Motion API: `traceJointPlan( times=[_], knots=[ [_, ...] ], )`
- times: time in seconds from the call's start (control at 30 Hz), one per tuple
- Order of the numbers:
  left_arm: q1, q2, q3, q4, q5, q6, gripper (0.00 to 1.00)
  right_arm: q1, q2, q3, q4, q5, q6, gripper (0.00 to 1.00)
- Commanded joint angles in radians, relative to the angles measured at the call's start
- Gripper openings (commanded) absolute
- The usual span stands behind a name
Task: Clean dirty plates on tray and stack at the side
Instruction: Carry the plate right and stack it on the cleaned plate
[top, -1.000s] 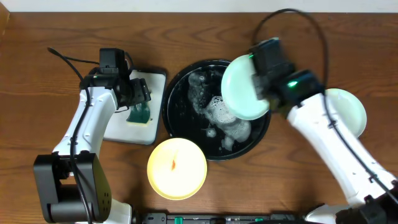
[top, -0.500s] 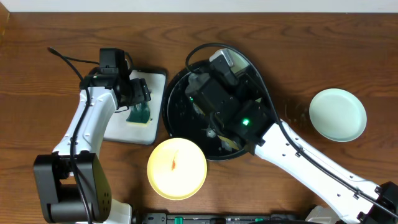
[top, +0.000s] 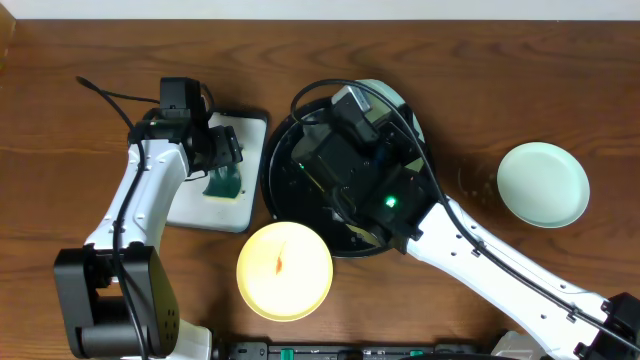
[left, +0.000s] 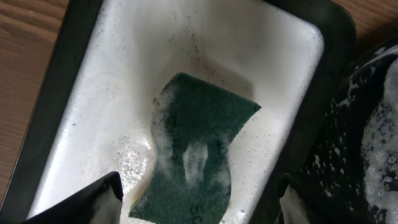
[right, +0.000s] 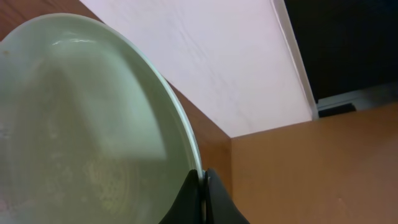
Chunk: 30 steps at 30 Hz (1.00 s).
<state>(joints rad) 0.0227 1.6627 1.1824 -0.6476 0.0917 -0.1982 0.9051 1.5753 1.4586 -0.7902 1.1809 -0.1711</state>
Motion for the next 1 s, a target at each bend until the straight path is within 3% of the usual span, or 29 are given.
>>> traceJointPlan(
  times=[0.0, 0.2, 0.3, 0.43, 0.67, 0.97],
  knots=[
    [0.005, 0.002, -0.014, -0.003, 0.002, 0.002, 0.81, -0.043, -0.025, 0.015, -0.038, -0.076, 0.151, 0.01],
    [0.005, 0.002, -0.014, -0.003, 0.002, 0.002, 0.81, -0.359, -0.025, 0.015, -0.143, -0.685, 0.415, 0.01],
    [0.005, 0.002, -0.014, -0.003, 0.002, 0.002, 0.80, -0.579, -0.025, 0.015, -0.137, -0.994, 0.426, 0.01],
    [0.005, 0.002, -0.014, -0.003, 0.002, 0.002, 0.81, -0.851, -0.024, 0.015, -0.146, -1.251, 0.429, 0.01],
    [0.005, 0.002, -0.014, -0.003, 0.002, 0.002, 0.80, -1.225, -0.001, 0.002, -0.233, -1.339, 0.420, 0.01],
    [0.005, 0.002, -0.014, -0.003, 0.002, 0.002, 0.81, -1.525, 0.080, -0.135, -0.177, -1.339, 0.461, 0.01]
  ],
)
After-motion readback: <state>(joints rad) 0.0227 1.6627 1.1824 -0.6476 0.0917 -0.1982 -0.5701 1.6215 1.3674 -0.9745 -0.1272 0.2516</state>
